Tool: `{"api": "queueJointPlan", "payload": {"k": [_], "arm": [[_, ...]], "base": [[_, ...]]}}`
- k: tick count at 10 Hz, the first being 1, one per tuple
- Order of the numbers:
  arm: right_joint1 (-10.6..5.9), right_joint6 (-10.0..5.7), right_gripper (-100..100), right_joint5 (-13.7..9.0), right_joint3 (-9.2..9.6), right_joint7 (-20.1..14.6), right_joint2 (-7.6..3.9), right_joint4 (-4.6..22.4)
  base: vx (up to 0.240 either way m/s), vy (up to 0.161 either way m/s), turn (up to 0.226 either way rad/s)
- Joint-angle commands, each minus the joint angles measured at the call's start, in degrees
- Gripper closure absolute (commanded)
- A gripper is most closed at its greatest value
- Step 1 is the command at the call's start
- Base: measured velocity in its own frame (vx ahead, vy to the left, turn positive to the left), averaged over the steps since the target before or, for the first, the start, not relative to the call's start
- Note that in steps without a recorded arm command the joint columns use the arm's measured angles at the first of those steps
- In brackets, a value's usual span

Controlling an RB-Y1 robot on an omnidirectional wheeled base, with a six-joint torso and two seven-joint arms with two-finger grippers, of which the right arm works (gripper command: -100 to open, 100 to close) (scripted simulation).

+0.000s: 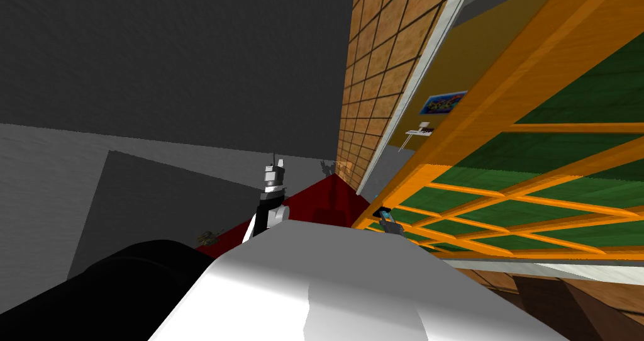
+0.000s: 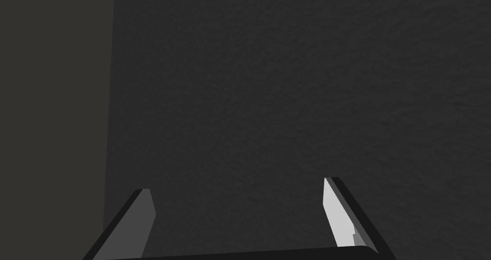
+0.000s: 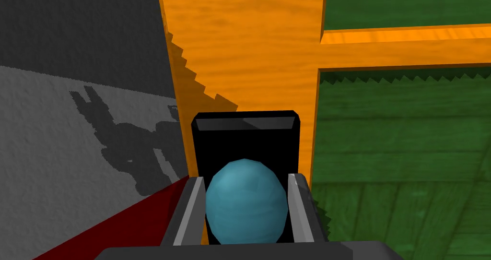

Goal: Pull the door open

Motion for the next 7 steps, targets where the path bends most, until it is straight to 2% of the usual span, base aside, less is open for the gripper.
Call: {"api": "queueJointPlan", "payload": {"k": [1, 6, 7], "arm": [[0.53, -0.96, 100, 0.5, 0.81, -0.9, -0.6, 0.3], [1.32, -4.27, 100, 1.9, 2.86, -3.6, -2.54, 1.7], [1.08, -3.74, 100, 1.8, 2.66, -3.2, -2.21, 1.6]], "base": [[-0.203, -0.035, 0.133], [-0.216, -0.041, 0.124], [-0.101, -0.008, 0.025]]}}
